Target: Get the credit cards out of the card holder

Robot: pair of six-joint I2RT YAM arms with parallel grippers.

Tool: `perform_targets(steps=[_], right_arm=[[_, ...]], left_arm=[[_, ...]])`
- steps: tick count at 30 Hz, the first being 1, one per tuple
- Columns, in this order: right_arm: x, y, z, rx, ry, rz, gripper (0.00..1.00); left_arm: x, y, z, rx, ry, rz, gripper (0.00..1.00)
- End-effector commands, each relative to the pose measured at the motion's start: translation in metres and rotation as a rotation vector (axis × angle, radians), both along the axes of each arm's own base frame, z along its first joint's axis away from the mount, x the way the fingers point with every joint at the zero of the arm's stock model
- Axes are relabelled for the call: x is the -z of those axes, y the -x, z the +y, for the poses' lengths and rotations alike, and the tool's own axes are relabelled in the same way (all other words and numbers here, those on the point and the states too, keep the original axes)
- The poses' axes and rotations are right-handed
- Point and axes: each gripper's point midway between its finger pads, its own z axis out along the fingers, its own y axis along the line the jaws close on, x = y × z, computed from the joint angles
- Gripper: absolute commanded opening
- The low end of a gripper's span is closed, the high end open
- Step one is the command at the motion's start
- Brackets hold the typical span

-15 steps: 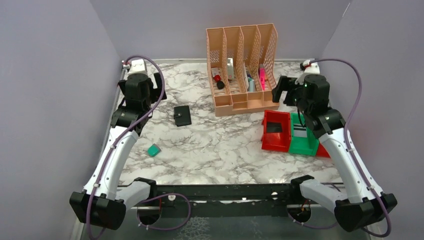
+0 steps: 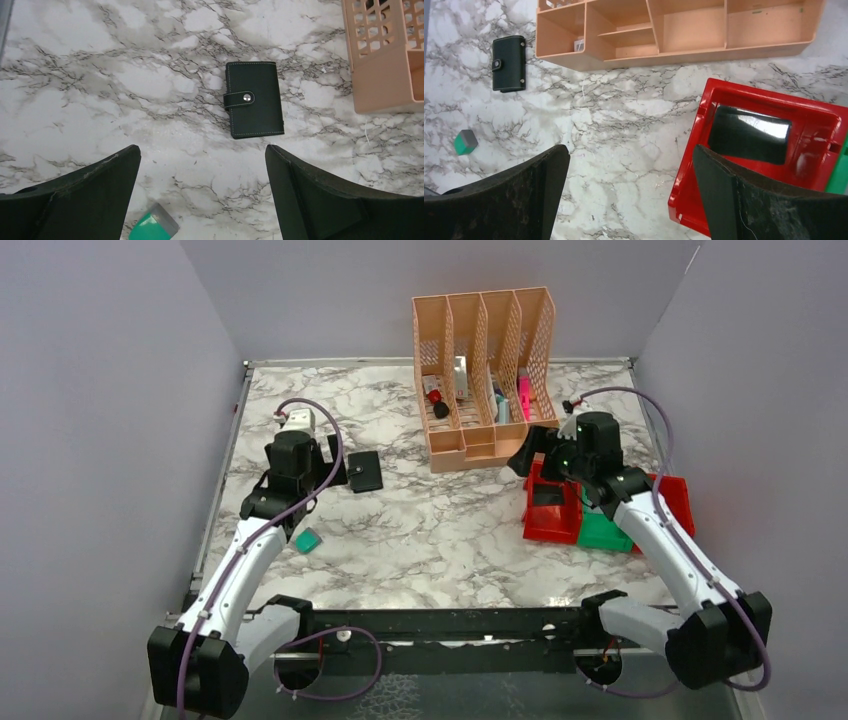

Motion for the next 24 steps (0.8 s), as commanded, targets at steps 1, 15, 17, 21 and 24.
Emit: perform_targets(steps=[1, 15, 17, 21, 24], right_arm=[[-0.002, -0.026, 0.013, -0.024, -0.028, 0.024, 0.99], [0.003, -0.169, 0.076, 0.012, 0.197, 0.019, 0.99], [0.007, -0.185, 0.091, 0.019, 0.228, -0.014, 0.99], [0.026, -0.223, 0.083, 0.149, 0.378, -0.03, 0.99], [0.033, -0.252, 0.064, 0.262, 0.521, -0.072, 0.99]], left_arm=[[-0.004, 0.0, -0.023, 0.107, 0.074, -0.047, 0.99], [0.002, 0.003, -0.027, 0.131, 0.151, -0.059, 0.99], [0.001, 0.003, -0.026, 0.128, 0.156, -0.062, 0.99], [0.0, 0.003, -0.024, 0.119, 0.166, -0.069, 0.99], [0.0, 0.003, -0.023, 0.11, 0.172, -0.073, 0.99]])
